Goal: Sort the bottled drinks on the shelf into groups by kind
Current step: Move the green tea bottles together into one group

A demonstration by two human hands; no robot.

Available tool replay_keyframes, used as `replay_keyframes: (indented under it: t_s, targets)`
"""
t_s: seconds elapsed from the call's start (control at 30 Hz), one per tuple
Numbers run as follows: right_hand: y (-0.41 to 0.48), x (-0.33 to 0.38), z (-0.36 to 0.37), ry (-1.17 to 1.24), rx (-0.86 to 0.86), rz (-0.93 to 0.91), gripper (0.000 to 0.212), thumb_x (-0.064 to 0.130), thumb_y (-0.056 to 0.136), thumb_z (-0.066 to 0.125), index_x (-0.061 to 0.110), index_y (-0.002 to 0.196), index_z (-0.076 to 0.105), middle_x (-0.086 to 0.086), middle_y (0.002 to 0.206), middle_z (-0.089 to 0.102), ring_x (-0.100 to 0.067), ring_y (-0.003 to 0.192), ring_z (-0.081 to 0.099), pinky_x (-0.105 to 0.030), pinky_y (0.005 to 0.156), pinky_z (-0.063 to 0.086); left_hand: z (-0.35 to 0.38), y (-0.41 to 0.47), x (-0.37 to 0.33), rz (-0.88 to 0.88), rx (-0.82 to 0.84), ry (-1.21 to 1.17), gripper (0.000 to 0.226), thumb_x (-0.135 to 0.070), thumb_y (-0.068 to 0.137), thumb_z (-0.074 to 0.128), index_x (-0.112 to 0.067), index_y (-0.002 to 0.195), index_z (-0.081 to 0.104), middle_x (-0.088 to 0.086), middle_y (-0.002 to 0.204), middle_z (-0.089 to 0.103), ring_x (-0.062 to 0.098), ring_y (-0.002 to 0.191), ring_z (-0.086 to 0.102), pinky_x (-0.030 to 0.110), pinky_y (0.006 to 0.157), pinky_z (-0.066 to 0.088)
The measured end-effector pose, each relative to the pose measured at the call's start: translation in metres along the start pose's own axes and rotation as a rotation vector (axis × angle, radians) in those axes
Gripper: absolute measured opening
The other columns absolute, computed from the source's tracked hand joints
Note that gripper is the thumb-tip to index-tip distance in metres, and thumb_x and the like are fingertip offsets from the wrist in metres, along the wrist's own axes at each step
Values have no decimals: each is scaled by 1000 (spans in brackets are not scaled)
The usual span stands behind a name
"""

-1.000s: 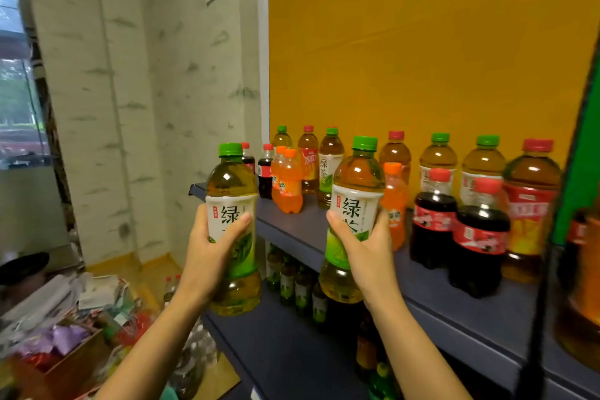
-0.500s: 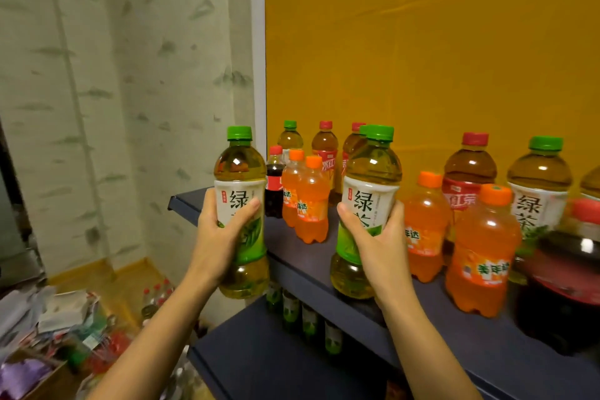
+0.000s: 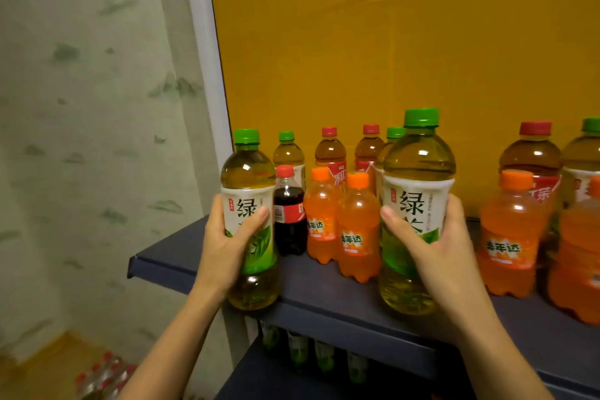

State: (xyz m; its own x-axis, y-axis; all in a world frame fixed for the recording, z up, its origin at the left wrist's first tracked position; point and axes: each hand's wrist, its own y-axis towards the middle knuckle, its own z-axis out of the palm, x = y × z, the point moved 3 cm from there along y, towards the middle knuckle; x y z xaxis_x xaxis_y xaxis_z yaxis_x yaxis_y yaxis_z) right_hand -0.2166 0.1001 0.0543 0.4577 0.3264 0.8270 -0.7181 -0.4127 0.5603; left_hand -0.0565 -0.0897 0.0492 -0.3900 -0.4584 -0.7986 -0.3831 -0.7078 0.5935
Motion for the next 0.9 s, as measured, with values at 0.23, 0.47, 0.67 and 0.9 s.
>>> replay_keyframes:
  t_s: [0.23,0.47,0.67,0.9]
  targets:
    - [-9,13,43,46,71,-4,57,51,56,68,37,107,48,11,98,66,0,92,63,-24,75,51,-45,31,5,17,-34,-64,44,-41,56,73,-30,95,56,-11,83,70,5,78,68,18,59,54]
    - [-11,9,108,103,185,-11,60,53,54,68,37,109,49,16,100,67,3,95,63,-20,76,52,-91,57,20,33,-136,-71,29,-29,69,71,-31,94,55,-5,91,65,11,85,64,20,64,54]
    - [-16,2,181,145,227,3,56,51,57,70,39,108,48,18,102,66,2,97,63,-23,79,53,-120,94,47,-7,-91,-43,21,-16,83,63,-29,96,54,-6,93,64,6,84,64,15,63,53]
    - [-12,-17,272,176,183,12,57,46,60,70,36,111,45,15,106,64,4,98,61,-18,78,51,-138,136,78,-31,112,-53,25,-10,80,65,-20,101,54,-3,95,65,-1,81,66,16,68,54]
